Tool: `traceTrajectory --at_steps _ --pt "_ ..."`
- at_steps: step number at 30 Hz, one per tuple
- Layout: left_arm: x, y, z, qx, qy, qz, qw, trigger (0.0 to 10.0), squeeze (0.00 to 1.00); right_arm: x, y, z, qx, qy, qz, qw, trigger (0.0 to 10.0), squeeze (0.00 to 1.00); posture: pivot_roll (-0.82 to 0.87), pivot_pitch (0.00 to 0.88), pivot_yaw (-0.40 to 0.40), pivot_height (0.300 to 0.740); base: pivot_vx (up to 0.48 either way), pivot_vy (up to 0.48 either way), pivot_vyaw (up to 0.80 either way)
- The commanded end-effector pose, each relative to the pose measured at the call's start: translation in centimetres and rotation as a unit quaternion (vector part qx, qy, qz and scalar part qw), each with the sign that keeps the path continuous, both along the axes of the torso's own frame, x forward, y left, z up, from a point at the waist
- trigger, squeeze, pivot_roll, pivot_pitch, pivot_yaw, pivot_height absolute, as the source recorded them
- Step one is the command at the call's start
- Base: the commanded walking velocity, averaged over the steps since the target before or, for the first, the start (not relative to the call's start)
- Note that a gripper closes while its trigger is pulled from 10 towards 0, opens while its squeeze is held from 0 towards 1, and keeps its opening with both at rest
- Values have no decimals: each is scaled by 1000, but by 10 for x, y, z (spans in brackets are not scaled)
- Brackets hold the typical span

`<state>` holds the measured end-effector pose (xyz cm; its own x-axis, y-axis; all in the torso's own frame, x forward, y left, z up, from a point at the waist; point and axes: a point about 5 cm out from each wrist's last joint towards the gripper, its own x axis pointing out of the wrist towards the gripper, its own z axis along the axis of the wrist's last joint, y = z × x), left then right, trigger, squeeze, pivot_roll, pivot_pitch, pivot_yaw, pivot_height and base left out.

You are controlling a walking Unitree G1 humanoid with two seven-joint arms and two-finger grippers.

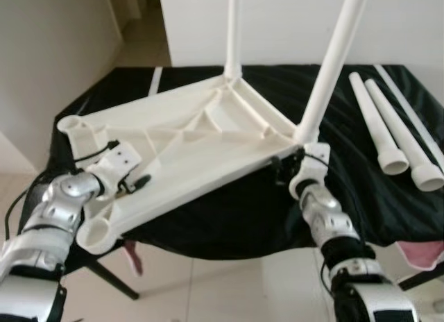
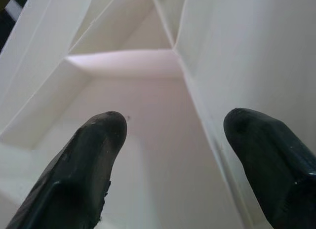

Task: Building children table

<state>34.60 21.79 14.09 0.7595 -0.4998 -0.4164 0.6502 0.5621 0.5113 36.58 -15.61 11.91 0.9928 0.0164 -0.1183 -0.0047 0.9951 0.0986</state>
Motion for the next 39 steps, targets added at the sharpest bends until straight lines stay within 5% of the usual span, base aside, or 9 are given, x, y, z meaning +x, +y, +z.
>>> traceTrajectory --at_steps 1,14,19,21,28,33,39 --pt "-20 -16 -29 7 138 -121 983 10000 0 1 6 -2 -1 7 7 1000 10000 0 30 43 27 740 0 0 0" --pt "-37 -72 -34 -74 148 -151 975 10000 0 8 -17 3 -25 -4 -42 999 10000 0 20 23 37 740 0 0 0" --pt "-35 -74 -29 -105 146 -133 975 10000 0 8 -18 3 -28 -6 -45 999 10000 0 19 19 40 740 0 0 0" --pt "-25 -61 -16 -130 114 -88 981 10000 0 6 -19 4 -37 -20 -47 998 10000 0 22 15 38 740 0 0 0" --pt "-22 -40 1 -172 86 -54 980 10000 0 1 -22 2 -42 -35 -46 997 10000 0 31 13 27 740 0 0 0" --pt "-23 -13 15 -281 67 -31 957 10000 0 -4 -28 -2 -51 -37 -47 997 10000 0 41 18 13 740 0 0 0" --pt "-40 -2 10 -248 91 -59 963 10000 0 -5 -26 -2 -51 -40 -41 997 10000 0 33 28 11 740 0 0 0"
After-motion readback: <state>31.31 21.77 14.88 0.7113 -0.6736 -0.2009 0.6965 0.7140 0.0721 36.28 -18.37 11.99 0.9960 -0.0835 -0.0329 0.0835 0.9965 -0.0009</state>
